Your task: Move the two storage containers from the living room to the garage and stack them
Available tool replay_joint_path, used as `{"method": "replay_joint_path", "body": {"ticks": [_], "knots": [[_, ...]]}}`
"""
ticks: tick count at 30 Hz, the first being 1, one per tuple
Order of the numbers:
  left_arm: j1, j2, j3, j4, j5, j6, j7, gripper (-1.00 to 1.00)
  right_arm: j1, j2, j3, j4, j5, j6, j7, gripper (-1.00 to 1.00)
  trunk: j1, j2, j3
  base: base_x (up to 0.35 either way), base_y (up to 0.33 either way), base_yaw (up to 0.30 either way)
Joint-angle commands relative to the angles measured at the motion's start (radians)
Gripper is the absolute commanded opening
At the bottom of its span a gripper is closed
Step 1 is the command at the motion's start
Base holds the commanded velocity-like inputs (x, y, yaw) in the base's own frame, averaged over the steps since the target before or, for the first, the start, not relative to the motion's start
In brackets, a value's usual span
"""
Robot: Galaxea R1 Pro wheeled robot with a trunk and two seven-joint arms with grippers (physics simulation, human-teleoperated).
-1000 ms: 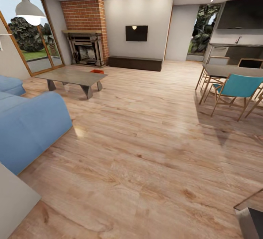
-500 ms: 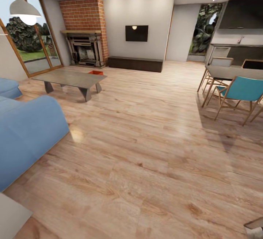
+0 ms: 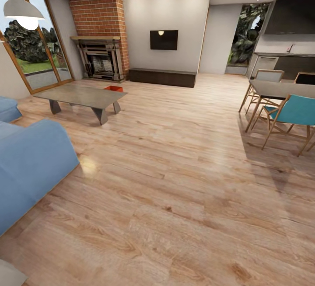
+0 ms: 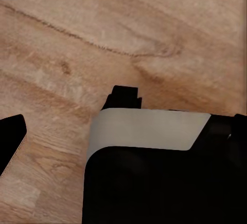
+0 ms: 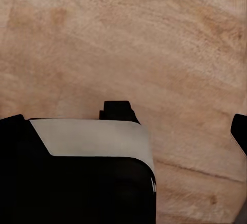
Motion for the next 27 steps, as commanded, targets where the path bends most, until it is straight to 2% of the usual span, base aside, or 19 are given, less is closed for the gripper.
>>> {"method": "replay_joint_path", "body": {"ticks": [1, 27], "knots": [[0.000, 0.000, 0.000, 0.000, 0.007, 0.003, 0.003, 1.00, -0.001, 0.001, 0.008, 0.003, -0.010, -0.005, 0.000, 1.00, 0.001, 0.000, -0.001, 0.316, 0.000, 0.000], [0.000, 0.001, 0.000, 0.000, 0.007, 0.004, 0.003, 1.00, -0.001, 0.001, 0.008, 0.003, -0.010, -0.006, 0.000, 1.00, 0.001, 0.000, -0.001, 0.302, 0.000, 0.000]]}}
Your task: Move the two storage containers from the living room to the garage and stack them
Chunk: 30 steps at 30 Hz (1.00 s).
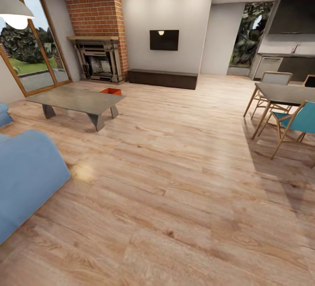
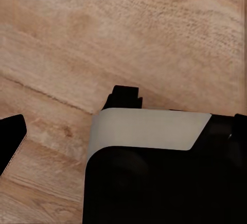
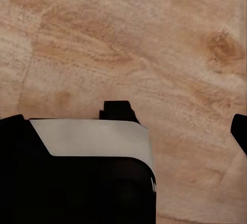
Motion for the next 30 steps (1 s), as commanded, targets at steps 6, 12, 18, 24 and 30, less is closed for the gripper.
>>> {"method": "replay_joint_path", "body": {"ticks": [6, 12, 18, 24, 30], "knots": [[-0.001, 0.000, 0.000, 0.000, 0.007, 0.008, 0.003, 1.00, -0.001, 0.001, 0.008, 0.003, -0.010, -0.005, 0.000, 1.00, 0.001, 0.000, -0.001, 0.322, 0.000, 0.000], [-0.001, 0.000, 0.000, 0.000, 0.007, 0.011, 0.003, 1.00, -0.001, 0.001, 0.008, 0.003, -0.011, -0.005, 0.000, 1.00, 0.001, 0.000, -0.001, 0.322, 0.000, 0.000], [-0.001, 0.000, 0.000, 0.000, 0.007, 0.011, 0.003, 1.00, -0.001, 0.001, 0.008, 0.003, -0.014, -0.006, 0.000, 1.00, 0.001, 0.000, -0.001, 0.322, 0.000, 0.000], [-0.001, 0.000, 0.000, 0.000, 0.007, 0.011, 0.003, 1.00, -0.001, 0.000, 0.008, 0.003, -0.011, -0.007, 0.000, 1.00, 0.001, 0.000, -0.001, 0.322, 0.000, 0.000], [-0.001, -0.001, 0.000, 0.000, 0.005, 0.010, 0.003, 1.00, -0.001, -0.001, 0.008, 0.003, -0.013, -0.004, -0.001, 1.00, 0.001, 0.000, -0.001, 0.322, 0.000, 0.000]]}}
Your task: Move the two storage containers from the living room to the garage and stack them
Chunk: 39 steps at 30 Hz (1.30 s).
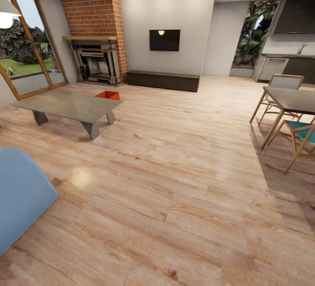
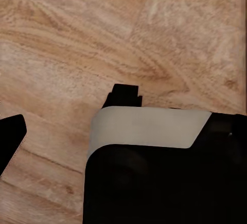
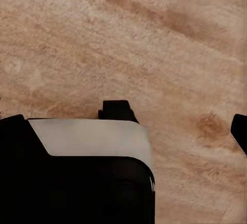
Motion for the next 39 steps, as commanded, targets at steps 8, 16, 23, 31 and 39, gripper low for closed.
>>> {"method": "replay_joint_path", "body": {"ticks": [8, 16, 23, 31, 39], "knots": [[0.000, 0.000, 0.000, 0.000, 0.008, 0.001, 0.003, 1.00, -0.001, -0.001, 0.008, 0.003, -0.010, 0.004, -0.001, 1.00, 0.001, 0.000, -0.001, 0.322, 0.000, 0.000], [0.000, 0.000, 0.000, 0.000, 0.007, 0.001, 0.003, 1.00, -0.001, -0.005, 0.008, 0.003, -0.010, 0.004, 0.000, 1.00, 0.001, 0.000, -0.001, 0.322, 0.000, -0.034], [0.000, -0.001, 0.000, 0.000, 0.006, 0.000, 0.003, 1.00, -0.001, -0.006, 0.008, 0.003, -0.010, 0.004, -0.001, 1.00, 0.001, 0.000, -0.001, 0.322, 0.000, -0.004], [0.000, 0.000, 0.000, 0.000, 0.008, 0.000, 0.003, 1.00, -0.001, -0.007, 0.008, 0.003, -0.006, 0.003, 0.000, 1.00, 0.001, 0.000, -0.001, 0.322, 0.000, 0.000], [0.000, 0.001, 0.000, 0.000, 0.008, 0.000, 0.003, 1.00, -0.001, -0.006, 0.008, 0.003, -0.005, 0.004, 0.001, 1.00, 0.001, 0.000, -0.001, 0.322, 0.000, 0.000]]}}
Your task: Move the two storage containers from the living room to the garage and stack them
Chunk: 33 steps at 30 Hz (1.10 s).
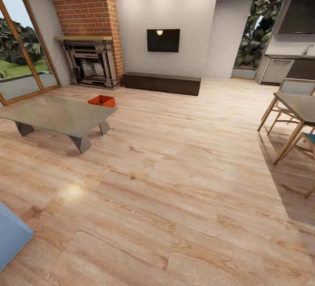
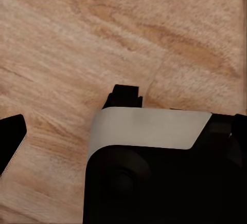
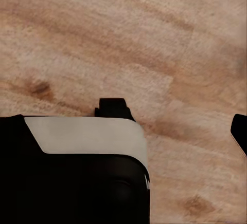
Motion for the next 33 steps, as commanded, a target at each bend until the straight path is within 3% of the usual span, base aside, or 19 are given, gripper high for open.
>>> {"method": "replay_joint_path", "body": {"ticks": [1, 33], "knots": [[0.000, 0.000, 0.000, 0.000, 0.007, 0.003, 0.003, 1.00, -0.001, 0.001, 0.009, 0.003, -0.010, -0.005, 0.000, 1.00, 0.001, 0.000, -0.001, 0.322, 0.000, 0.000], [0.000, 0.000, 0.000, 0.000, 0.007, 0.002, 0.003, 1.00, -0.001, 0.000, 0.008, 0.003, -0.011, -0.013, -0.002, 1.00, 0.001, 0.000, -0.001, 0.322, 0.000, 0.000]]}}
